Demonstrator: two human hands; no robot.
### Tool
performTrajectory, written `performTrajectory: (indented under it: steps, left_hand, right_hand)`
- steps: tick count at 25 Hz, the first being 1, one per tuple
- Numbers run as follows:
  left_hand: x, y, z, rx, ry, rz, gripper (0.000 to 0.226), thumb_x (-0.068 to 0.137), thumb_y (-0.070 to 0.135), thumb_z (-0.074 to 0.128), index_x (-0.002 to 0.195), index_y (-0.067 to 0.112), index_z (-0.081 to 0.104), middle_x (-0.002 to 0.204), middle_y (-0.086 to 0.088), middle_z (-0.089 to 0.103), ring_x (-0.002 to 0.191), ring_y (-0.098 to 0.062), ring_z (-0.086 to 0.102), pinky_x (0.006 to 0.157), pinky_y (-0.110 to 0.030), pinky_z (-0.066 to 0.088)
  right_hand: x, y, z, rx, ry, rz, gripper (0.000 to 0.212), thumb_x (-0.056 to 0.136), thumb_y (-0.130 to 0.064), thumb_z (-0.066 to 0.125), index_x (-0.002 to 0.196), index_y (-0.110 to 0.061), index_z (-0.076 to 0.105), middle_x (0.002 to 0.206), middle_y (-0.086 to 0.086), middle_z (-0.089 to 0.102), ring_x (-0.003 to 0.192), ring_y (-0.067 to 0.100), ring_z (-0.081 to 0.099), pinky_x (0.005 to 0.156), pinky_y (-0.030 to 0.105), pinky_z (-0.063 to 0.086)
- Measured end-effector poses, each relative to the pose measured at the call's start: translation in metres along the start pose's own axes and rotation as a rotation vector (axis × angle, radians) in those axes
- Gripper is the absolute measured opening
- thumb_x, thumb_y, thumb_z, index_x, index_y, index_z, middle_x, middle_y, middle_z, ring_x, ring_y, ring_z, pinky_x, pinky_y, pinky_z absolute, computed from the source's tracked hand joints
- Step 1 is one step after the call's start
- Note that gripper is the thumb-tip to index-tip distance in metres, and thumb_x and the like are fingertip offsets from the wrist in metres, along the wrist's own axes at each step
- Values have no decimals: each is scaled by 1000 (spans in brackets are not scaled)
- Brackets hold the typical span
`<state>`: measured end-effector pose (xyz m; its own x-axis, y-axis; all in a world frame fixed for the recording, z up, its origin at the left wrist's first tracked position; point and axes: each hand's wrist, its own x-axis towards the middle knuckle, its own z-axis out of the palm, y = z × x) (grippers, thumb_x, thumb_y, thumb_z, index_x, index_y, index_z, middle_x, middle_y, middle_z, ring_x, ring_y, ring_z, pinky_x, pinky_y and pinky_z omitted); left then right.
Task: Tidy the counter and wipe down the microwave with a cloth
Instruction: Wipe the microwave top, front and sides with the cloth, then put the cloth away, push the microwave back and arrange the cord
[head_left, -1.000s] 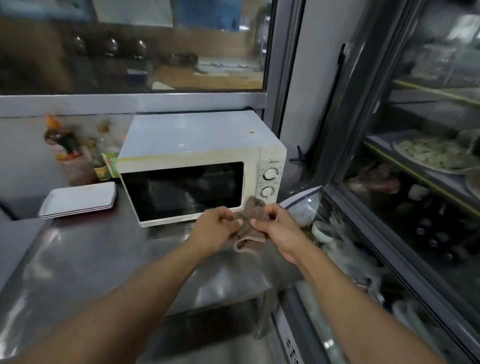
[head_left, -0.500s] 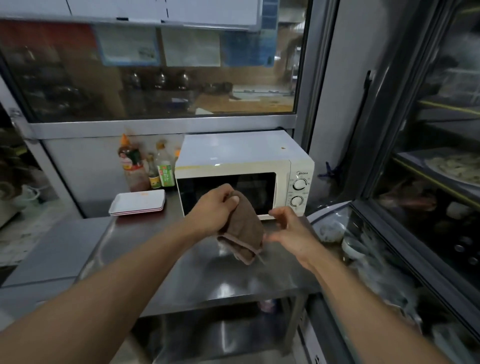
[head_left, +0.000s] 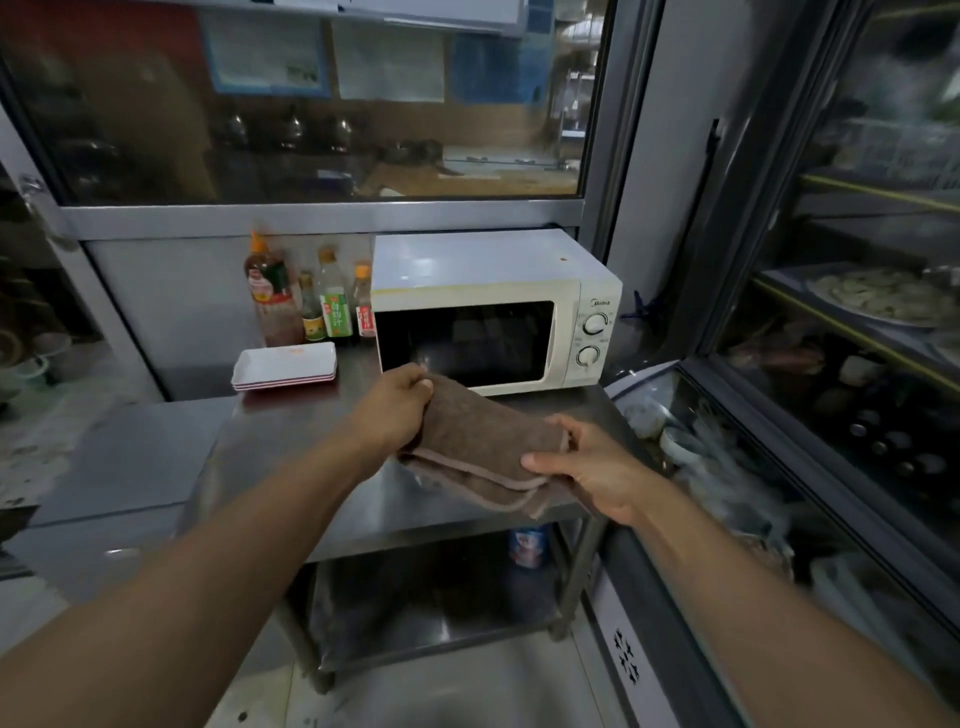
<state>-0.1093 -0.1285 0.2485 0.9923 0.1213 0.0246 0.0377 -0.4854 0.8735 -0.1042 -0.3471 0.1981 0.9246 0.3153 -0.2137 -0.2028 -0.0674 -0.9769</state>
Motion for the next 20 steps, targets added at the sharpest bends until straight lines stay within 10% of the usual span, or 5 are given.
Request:
performTrajectory:
  steps: [4, 6, 14, 20]
  left_hand:
    - [-16, -32, 28, -161, -98, -196, 11, 90, 29, 59, 86, 20, 53, 79, -3, 53, 68, -14, 52, 54, -24, 40]
    - [-23, -47, 42, -148, -208, -213, 43, 78, 20, 75, 106, 23, 44, 93, -8, 54, 81, -21, 56, 61, -29, 44]
    - [-32, -72, 119, -87, -315, -292, 28, 82, -7, 63, 102, 13, 64, 91, -9, 59, 66, -15, 56, 49, -16, 50]
    - [-27, -105, 203, 14, -275, -423, 22, 82, 2, 63, 95, 21, 64, 100, -14, 64, 85, -29, 63, 80, -43, 56]
  right_hand:
    - [-25, 26, -7, 48, 155, 65, 26, 85, -11, 67, 106, -17, 54, 89, 6, 68, 71, 18, 70, 54, 29, 55]
    - [-36, 38, -15, 68, 201, 81, 30, 86, -7, 65, 109, -18, 50, 82, 4, 67, 61, 12, 67, 49, 24, 51]
    - [-56, 97, -59, -339, 213, 33, 69, 69, 13, 70, 121, -26, 49, 99, -9, 56, 86, 2, 58, 64, 13, 52]
    - [-42, 168, -105, -424, 217, 34, 57, 72, 12, 66, 116, -18, 48, 103, -7, 55, 83, -7, 60, 58, 11, 48]
